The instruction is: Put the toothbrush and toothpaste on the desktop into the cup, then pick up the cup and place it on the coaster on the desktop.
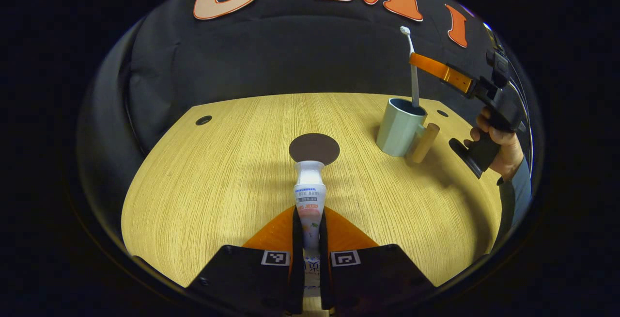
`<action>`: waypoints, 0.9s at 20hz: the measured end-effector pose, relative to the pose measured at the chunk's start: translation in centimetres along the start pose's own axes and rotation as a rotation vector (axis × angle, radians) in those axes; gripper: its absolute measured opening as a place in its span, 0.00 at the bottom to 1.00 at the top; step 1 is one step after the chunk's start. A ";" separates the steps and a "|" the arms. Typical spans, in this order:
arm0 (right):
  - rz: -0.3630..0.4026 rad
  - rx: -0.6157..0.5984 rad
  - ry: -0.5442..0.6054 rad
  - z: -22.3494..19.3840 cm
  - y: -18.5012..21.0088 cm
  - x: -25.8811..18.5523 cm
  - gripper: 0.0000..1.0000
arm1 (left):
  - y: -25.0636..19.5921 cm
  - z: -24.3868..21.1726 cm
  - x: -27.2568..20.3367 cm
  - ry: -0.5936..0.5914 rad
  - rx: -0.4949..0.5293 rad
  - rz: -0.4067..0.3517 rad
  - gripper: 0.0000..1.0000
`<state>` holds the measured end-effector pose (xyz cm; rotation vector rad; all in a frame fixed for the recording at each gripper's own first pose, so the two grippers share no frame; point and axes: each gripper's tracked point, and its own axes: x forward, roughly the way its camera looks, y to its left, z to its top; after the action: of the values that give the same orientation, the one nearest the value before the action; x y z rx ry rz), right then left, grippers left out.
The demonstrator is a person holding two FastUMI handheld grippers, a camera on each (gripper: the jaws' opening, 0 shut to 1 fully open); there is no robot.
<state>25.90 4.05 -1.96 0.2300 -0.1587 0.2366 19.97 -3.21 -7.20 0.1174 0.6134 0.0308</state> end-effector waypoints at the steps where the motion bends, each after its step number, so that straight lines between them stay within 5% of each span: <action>1: -0.003 0.002 0.008 -0.3 -0.2 0.1 0.06 | 0.2 0.2 -0.3 -0.003 -0.001 0.002 0.17; 18: -0.051 0.011 0.204 -6.1 -0.5 -0.3 0.07 | -0.5 4.5 -5.6 -0.001 -0.021 0.025 0.17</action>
<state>26.48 4.96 -8.02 0.2196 0.0507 0.2086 18.03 -4.54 -0.41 0.1046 0.6103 0.0610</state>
